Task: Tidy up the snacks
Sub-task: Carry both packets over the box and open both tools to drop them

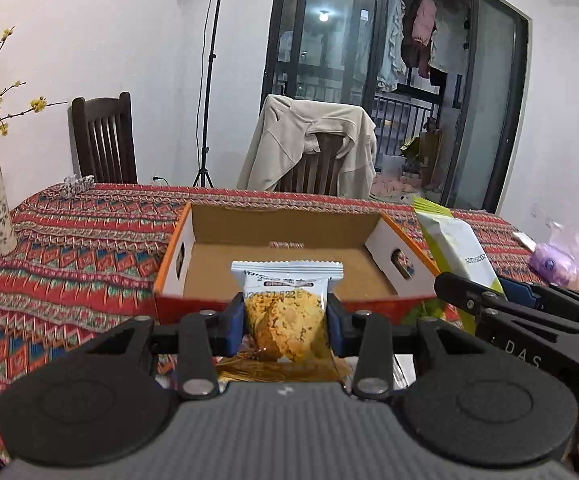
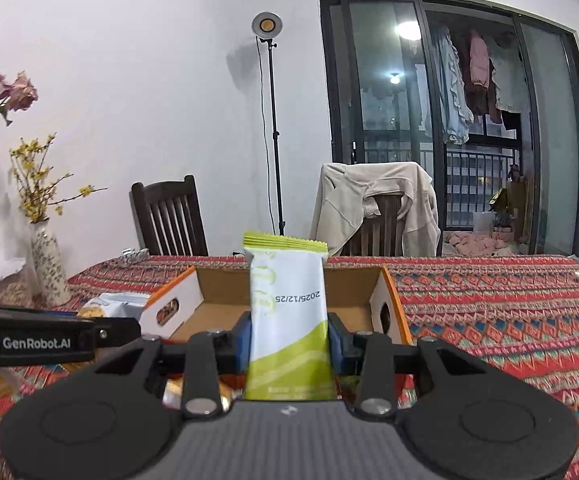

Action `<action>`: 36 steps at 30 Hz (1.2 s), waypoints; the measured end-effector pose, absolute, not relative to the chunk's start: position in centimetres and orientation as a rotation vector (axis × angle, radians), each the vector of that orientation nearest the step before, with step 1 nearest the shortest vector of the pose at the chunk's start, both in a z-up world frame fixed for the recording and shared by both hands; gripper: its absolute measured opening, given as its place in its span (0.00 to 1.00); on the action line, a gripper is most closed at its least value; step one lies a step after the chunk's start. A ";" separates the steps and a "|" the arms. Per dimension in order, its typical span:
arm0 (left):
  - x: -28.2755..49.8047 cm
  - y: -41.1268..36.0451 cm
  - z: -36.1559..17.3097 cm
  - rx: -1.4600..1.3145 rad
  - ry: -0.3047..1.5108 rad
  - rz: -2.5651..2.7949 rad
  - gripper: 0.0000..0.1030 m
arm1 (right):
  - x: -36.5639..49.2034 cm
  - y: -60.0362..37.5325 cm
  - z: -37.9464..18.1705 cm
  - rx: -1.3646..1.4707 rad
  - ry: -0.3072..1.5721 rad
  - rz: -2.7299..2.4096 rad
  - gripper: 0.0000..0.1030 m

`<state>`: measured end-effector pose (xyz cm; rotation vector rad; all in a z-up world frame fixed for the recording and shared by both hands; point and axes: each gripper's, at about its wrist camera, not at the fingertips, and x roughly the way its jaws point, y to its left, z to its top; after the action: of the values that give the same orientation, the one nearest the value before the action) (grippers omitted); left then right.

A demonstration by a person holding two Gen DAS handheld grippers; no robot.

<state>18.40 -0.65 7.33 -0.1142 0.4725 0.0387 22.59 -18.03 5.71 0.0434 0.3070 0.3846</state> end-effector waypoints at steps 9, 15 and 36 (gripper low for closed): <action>24.2 1.7 9.0 -0.148 0.473 0.043 0.39 | 29.1 -14.9 8.0 0.057 0.335 0.364 0.35; 28.1 2.3 9.5 -0.174 0.477 0.056 0.39 | 33.6 -12.7 8.5 0.073 0.378 0.330 0.35; 34.2 4.3 3.1 -0.229 0.600 0.113 0.39 | 39.5 -12.1 1.1 0.110 0.544 0.229 0.37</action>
<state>34.17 4.28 3.06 -0.2291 0.6005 0.1127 39.55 -12.07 1.07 0.1100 0.5439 0.2290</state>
